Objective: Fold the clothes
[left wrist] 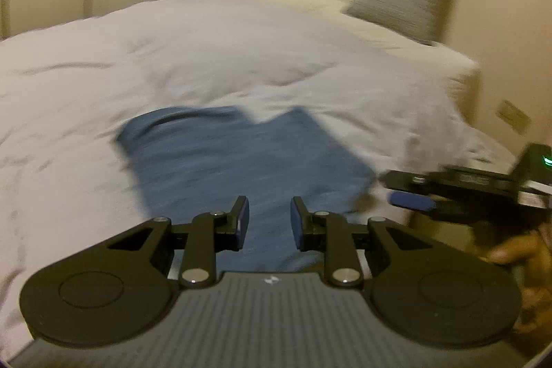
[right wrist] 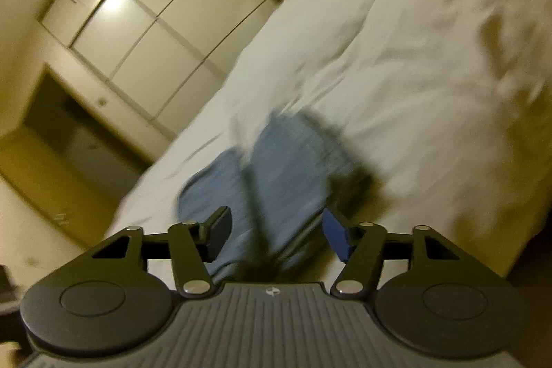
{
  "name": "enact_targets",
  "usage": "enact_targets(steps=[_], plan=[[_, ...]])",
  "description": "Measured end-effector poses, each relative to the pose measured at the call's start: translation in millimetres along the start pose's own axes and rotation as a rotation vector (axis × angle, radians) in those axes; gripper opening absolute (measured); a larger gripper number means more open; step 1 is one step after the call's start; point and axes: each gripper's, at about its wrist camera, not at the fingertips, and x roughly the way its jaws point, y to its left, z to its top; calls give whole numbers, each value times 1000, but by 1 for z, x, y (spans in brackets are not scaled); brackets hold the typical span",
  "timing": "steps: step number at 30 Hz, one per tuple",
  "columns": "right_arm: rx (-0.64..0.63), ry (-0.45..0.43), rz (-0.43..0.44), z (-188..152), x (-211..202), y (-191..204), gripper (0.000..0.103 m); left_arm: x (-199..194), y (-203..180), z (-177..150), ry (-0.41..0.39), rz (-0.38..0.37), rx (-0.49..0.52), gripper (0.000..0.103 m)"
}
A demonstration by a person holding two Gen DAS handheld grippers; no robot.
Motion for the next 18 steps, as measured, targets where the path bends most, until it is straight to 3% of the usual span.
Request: enact_targets(steps=[2,7,9,12,15,18], plan=[[51,40,43,-6,13,0,60,3,19,-6,51,64,-57,21],[98,117,68,-21,42,4,60,21,47,-24,104,89,-162,21],[64,131,58,-23,53,14,22,26,50,-27,109,80,-180,21],[-82,62,44,-12,51,42,13,28,48,-22,88,46,-185,21],[-202,-48,51,7,39,67,11,31,36,-7,41,19,-154,21],[-217,-168,3,26,12,61,11,36,22,6,-1,-10,-114,21]])
